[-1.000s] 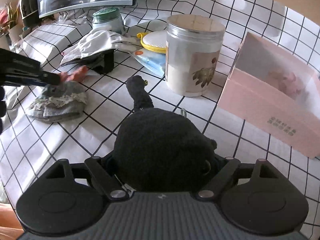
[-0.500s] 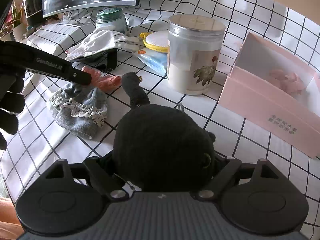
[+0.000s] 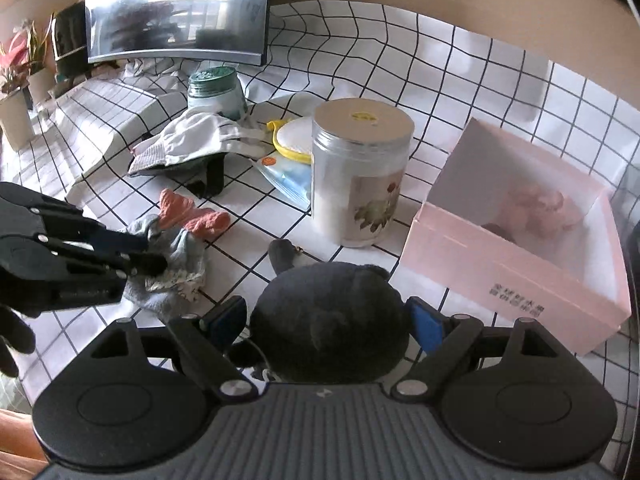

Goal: Organize soft objects
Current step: 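Lift the doll dress off the table with the left tool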

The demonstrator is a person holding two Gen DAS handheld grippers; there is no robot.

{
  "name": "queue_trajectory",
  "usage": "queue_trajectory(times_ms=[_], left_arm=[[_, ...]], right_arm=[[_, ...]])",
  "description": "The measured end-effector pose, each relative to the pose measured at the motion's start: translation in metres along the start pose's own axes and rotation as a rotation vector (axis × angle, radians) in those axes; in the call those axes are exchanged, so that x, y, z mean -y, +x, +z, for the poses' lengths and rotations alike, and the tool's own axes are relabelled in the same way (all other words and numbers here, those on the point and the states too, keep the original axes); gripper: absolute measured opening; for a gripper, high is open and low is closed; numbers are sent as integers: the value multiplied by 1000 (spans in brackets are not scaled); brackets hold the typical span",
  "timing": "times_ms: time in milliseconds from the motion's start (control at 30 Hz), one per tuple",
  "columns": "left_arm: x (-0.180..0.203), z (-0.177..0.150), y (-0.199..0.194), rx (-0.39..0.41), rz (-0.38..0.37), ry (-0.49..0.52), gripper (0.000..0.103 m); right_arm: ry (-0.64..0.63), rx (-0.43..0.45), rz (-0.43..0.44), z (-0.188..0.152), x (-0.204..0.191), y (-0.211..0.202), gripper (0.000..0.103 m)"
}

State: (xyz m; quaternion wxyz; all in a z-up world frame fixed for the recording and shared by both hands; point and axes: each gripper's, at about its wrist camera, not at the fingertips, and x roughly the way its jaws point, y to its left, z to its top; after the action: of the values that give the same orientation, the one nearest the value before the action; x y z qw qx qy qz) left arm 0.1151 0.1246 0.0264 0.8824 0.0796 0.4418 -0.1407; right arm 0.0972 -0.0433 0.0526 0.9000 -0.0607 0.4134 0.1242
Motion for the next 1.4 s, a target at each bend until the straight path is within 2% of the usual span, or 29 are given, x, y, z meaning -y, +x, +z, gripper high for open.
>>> queue_trajectory(times_ms=[267,333,400,500,633,733,800,833,933,1000,1100,1167,1267,1400], left_arm=[[-6,8,9,-36,-75,-21,27],[-15,10,10,-50,-115,-75,29],[-25,11,11,-65,-176,-152,40],[-30,15,13,-84,-207,-212,41],[-21,20,14,-98,-173,-189,46],[-16,25,17,-116,-185,-201,66],[-11,28,20,-125,-200,-188,83],[-7,28,21,-125,-196,-174,85],[1,25,17,-95,-160,-131,83],[3,21,5,-31,-123,-85,79],[-1,18,-7,78,-3,-46,79],[-12,18,1,55,40,-96,79],[-25,18,16,-2,1,-209,79],[-19,21,25,7,25,-190,80]], right_arm=[[11,-20,-13,-4,4,3,87],[14,-20,-15,-5,6,2,87],[11,-16,-19,-5,8,0,87],[9,-8,-22,-4,7,-2,87],[5,-3,-24,-3,6,-2,87],[8,-6,-23,-2,6,-2,87],[6,-2,-22,-2,6,-2,87],[4,0,-22,-2,6,-3,87],[0,5,-25,-2,7,-4,87],[3,14,-25,-3,9,-6,87],[15,23,-23,-2,13,-9,87],[24,28,-20,-2,14,-10,87],[19,33,-16,-1,14,-12,87],[8,38,-15,-1,13,-14,87]])
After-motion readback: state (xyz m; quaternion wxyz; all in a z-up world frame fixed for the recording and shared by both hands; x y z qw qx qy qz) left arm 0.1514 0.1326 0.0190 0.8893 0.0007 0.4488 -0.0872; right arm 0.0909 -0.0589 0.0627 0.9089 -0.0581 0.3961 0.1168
